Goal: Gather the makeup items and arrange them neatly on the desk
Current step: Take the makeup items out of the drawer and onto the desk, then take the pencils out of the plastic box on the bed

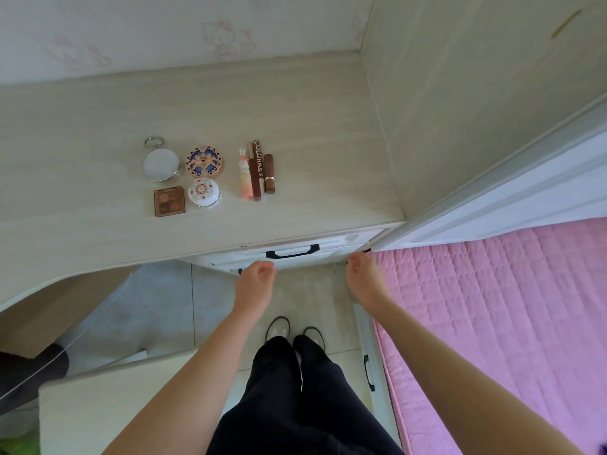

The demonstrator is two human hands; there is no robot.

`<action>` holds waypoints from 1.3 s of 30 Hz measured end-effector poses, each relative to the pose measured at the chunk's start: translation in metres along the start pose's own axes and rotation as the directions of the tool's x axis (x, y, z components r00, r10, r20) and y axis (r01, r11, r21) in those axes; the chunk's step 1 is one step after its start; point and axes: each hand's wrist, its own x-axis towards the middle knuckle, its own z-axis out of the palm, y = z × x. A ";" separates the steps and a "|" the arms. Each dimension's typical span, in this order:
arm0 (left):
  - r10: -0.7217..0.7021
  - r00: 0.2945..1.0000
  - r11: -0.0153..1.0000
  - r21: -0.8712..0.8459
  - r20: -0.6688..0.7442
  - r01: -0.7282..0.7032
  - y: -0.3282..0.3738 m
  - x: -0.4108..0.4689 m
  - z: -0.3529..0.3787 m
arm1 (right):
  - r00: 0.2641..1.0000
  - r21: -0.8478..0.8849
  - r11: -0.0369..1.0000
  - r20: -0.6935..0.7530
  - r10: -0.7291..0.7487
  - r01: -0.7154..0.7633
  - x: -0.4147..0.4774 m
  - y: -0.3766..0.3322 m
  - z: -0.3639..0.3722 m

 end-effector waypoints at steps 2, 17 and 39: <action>0.091 0.995 0.983 0.156 0.038 -0.096 0.002 -0.009 0.003 | 0.997 -0.058 0.996 0.004 -0.071 0.072 -0.017 0.010 0.000; 0.655 0.450 0.105 0.517 0.607 -0.850 0.009 -0.032 -0.007 | 0.908 -0.267 0.964 -0.406 -0.106 -0.007 -0.137 0.020 0.040; 0.250 -0.346 -0.502 -0.185 0.904 -0.845 -0.053 -0.220 0.074 | 0.523 0.216 0.783 -0.637 0.566 -0.584 -0.369 0.123 0.135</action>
